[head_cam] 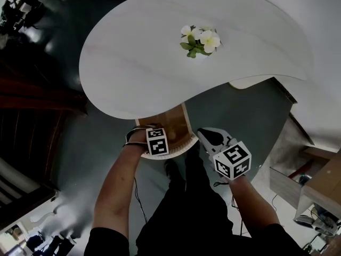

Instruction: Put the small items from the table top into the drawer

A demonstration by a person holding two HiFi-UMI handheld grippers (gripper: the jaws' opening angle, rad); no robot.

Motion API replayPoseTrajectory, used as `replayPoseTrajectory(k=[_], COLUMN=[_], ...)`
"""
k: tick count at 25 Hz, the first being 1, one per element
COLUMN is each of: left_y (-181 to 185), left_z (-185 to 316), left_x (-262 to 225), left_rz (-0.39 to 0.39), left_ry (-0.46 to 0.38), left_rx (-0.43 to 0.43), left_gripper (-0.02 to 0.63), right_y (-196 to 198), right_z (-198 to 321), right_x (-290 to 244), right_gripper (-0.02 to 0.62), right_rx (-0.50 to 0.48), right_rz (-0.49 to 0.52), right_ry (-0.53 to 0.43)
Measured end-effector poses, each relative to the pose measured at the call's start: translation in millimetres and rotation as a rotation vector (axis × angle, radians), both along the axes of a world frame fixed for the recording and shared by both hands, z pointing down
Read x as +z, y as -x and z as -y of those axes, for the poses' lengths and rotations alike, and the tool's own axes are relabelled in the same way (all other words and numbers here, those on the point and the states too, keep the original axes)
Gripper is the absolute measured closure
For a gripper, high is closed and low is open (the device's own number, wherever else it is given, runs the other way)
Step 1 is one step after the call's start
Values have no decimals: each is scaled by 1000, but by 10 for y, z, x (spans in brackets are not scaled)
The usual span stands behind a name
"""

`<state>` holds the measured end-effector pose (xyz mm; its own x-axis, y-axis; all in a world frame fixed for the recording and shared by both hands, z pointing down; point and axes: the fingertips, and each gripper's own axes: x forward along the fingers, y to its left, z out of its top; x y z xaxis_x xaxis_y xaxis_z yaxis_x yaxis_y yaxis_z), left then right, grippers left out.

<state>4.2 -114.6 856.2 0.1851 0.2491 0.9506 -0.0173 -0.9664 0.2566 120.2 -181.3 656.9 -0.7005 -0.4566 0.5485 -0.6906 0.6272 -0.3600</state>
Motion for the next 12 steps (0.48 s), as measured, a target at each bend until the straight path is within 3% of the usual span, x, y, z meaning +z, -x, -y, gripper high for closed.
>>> replayPoseTrajectory(k=[7, 12], left_y=[61, 208], left_z=[208, 345], left_x=[-314, -702], left_rz=[-92, -132], left_ry=[-74, -146], left_rx=[-235, -335], left_gripper=[413, 413], right_y=[58, 182], right_z=[4, -48], right_x=[-193, -519], right_gripper=[584, 584], right_rx=[-13, -40], right_rz=[3, -5], right_ry=[-17, -51])
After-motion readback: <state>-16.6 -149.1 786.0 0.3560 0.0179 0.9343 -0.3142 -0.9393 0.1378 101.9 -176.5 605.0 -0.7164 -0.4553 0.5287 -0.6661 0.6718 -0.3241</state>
